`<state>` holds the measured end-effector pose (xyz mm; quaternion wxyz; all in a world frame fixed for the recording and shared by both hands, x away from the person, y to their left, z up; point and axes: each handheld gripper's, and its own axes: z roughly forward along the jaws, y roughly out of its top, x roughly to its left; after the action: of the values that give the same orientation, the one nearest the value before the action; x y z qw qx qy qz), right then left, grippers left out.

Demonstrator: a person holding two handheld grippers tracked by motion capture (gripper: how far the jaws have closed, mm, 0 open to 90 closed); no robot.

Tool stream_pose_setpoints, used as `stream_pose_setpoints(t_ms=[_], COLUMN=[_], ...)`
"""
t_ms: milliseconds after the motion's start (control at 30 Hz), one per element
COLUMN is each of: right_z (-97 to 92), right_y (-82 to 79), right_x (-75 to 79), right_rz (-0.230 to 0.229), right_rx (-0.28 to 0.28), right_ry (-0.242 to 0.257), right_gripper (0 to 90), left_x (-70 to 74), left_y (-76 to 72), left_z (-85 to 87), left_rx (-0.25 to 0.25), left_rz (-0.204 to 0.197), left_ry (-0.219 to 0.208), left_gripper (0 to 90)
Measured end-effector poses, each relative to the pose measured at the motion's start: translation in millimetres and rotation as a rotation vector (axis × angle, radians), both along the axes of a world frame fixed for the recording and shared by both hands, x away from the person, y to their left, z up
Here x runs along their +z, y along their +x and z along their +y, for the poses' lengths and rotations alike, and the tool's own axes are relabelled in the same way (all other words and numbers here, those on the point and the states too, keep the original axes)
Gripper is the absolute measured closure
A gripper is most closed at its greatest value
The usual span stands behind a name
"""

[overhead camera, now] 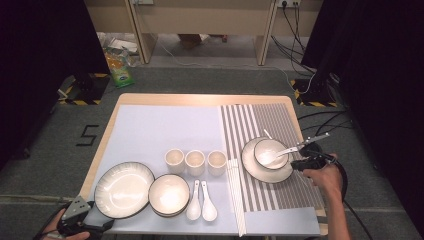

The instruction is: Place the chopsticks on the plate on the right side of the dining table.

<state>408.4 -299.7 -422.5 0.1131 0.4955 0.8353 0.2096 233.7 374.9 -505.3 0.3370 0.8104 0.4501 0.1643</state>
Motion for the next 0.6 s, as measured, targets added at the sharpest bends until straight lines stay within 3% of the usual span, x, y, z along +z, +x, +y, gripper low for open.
stream_pose_setpoints(t_ms=[433,500,600], right_z=[-10.8,-6.9,5.6], right_y=[-20.7,-24.4,-32.8], right_x=[6.5,8.1,9.1], right_rz=[-0.036,-0.046,-0.049], right_rx=[0.013,0.032,0.097], right_ry=[0.025,0.037,0.087], right_gripper=[80.0,79.3,79.1], left_x=[-0.2,0.3,-0.9], left_y=[0.1,0.3,0.0], left_z=[0.3,-0.1,0.0], left_rx=[-0.001,-0.002,0.003], left_rz=[-0.003,0.007,-0.011], left_ry=[0.001,-0.001,-0.001], left_gripper=[0.0,0.0,0.0])
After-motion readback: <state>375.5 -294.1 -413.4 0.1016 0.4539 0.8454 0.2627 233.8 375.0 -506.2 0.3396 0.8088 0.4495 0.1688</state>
